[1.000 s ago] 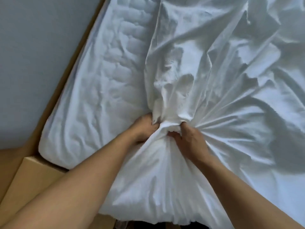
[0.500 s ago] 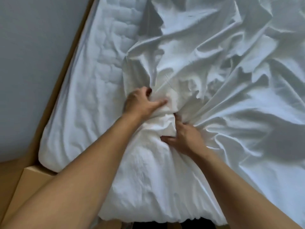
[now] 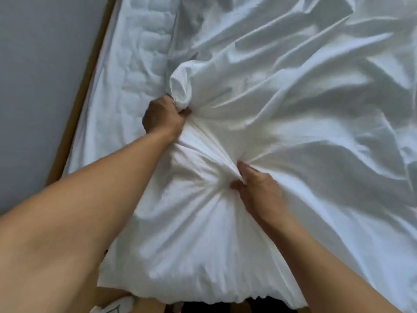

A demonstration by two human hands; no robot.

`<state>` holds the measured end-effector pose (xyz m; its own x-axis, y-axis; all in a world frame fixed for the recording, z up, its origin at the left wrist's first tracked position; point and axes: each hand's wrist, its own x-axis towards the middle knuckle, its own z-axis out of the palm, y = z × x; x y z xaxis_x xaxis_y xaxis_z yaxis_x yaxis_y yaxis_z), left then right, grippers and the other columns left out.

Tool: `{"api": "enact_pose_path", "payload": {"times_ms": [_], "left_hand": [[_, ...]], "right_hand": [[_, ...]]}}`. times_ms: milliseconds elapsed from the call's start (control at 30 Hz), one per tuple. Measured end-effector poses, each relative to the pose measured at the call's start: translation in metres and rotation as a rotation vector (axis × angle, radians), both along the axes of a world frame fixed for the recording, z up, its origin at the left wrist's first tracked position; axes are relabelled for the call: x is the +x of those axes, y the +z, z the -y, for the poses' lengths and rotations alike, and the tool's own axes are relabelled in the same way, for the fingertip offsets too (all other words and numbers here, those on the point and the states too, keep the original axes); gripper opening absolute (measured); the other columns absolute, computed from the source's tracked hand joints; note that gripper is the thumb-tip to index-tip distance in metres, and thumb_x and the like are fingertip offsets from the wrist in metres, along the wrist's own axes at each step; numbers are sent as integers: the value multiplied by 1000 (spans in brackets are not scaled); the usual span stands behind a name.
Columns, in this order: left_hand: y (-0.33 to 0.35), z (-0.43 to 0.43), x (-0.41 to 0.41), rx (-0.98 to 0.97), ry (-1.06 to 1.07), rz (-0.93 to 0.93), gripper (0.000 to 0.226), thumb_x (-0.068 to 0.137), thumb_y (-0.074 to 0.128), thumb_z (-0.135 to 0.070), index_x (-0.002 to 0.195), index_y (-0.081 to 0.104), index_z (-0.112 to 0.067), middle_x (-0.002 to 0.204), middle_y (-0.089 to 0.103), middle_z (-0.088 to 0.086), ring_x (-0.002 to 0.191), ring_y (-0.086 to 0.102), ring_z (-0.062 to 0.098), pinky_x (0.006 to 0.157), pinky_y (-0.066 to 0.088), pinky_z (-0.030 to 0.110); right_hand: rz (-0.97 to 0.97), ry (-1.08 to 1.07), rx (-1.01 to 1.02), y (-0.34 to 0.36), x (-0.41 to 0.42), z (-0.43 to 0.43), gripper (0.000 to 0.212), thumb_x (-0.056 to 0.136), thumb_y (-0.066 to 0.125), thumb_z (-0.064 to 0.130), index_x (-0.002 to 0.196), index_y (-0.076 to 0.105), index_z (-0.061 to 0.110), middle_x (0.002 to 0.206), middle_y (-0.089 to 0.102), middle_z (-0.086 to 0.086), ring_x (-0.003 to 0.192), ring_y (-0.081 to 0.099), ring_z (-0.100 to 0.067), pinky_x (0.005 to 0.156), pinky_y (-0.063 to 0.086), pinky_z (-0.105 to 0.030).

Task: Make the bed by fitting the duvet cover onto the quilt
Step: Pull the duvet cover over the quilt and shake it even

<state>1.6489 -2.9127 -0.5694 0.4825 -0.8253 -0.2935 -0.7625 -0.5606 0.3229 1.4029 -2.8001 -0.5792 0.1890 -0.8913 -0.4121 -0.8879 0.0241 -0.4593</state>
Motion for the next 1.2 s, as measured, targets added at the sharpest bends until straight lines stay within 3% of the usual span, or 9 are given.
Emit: {"api": "enact_pose_path", "payload": {"times_ms": [133,267,367,467,667,867,1033,1100,1200], "left_hand": [[-2,-18,-21,-25,51,14,92,64,84,-58,130,40,-11,132,45,15,122,47,38,100,42,47],[18,-64,0,-343,131,25,74,71,80,-59,115,48,-10,120,50,14,110,49,37,93,42,42],[24,-97,11,-149,73,-9,43,84,73,-49,103,61,-13,109,58,13,106,54,37,87,41,35],[29,-113,1,115,1,-28,32,90,66,-51,99,71,-20,117,49,9,114,46,35,99,42,40],[28,-143,-36,105,-42,55,51,75,67,-72,99,58,-28,132,26,1,121,27,27,102,33,46],[30,-173,-65,-106,-85,130,20,77,86,-19,76,68,-9,107,56,12,93,50,35,76,47,47],[52,-199,-82,-314,-91,117,26,80,82,-13,71,58,-11,77,56,4,67,53,29,62,43,38],[60,-216,-96,-310,-111,29,27,84,79,-16,74,53,-14,74,52,-2,61,52,24,55,43,34],[59,-241,-109,-182,-214,-136,20,86,77,-19,83,57,-16,82,55,-6,71,56,20,60,52,42]], "right_hand": [[-207,221,173,5,-14,-8,75,93,64,33,157,24,35,144,55,3,122,59,-28,97,50,-38],[-68,276,322,31,-4,33,59,77,76,58,127,61,30,117,68,4,107,64,-21,85,51,-32],[205,-29,184,29,33,67,58,78,70,65,121,61,26,103,69,4,97,63,-18,83,52,-36],[109,88,201,4,65,61,31,89,68,43,102,66,14,103,70,-13,99,62,-34,70,39,-31],[103,-68,-225,-4,2,42,41,96,58,45,71,38,19,60,51,-11,55,44,-33,54,26,-34],[-262,-122,-86,6,-39,52,32,100,47,44,94,61,16,91,66,-18,82,62,-39,66,39,-37],[177,22,-233,27,14,28,23,87,71,42,83,63,21,70,61,7,63,55,-18,59,40,-29],[304,157,64,21,37,16,12,89,67,34,94,71,24,85,72,7,80,65,-17,71,50,-31],[362,422,287,10,62,3,41,92,62,21,132,63,26,120,67,-7,117,56,-28,97,40,-31]]}}
